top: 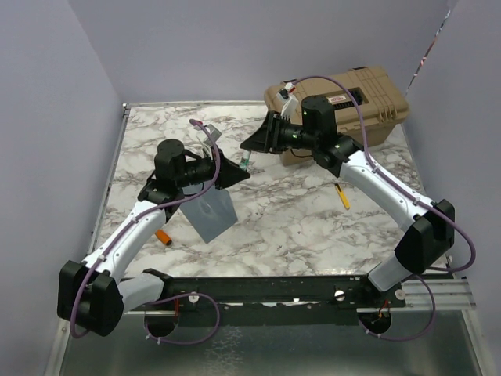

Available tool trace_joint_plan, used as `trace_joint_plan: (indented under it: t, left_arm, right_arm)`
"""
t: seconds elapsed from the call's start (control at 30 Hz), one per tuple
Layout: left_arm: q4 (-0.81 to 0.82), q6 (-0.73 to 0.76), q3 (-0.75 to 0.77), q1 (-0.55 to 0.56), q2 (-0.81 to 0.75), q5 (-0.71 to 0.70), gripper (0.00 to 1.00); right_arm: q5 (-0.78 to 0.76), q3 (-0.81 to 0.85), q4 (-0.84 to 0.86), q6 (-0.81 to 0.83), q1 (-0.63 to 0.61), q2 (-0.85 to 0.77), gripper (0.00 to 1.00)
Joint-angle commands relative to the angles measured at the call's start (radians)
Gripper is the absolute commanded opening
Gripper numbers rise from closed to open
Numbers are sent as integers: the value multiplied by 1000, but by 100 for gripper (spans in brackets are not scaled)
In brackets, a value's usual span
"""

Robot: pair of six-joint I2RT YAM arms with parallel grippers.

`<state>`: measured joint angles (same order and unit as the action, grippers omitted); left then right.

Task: Place the letter into the envelope and seal it

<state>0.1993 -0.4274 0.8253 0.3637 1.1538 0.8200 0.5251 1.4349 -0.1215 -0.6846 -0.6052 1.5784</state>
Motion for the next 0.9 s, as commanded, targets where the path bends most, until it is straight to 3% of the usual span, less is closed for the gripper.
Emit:
trace_joint_plan:
  t: [0.0, 0.07, 0.23, 0.37, 0.43, 0.53, 0.67, 0.7, 0.87]
  left_arm:
    - [-98, 190, 52, 3, -32, 28, 0]
    - [-127, 209, 77, 3, -23, 35, 0]
    - [-181, 251, 106, 3, -16, 66, 0]
    - [-184, 254, 93, 3, -29, 67, 0]
    - [-184, 254, 86, 3, -42, 48, 0]
    - [-192, 258, 80, 3, -59, 23, 0]
    - [-194, 262, 68, 7, -77, 35, 0]
    - [-195, 262, 62, 9, -82, 39, 0]
    - [-198, 271, 37, 14, -98, 35, 0]
  right_arm:
    - [81, 56, -275, 156, -1, 28, 39]
    - [140, 81, -321, 182, -1, 40, 39]
    - [194, 52, -281, 151, -1, 13, 58]
    - [233, 41, -240, 109, 0, 15, 60]
    - [281, 39, -225, 113, 0, 25, 57]
    - [340, 37, -241, 147, -1, 34, 44]
    - [318, 27, -234, 149, 0, 26, 34]
    - [316, 30, -230, 145, -1, 27, 34]
    - [284, 56, -233, 149, 0, 26, 58]
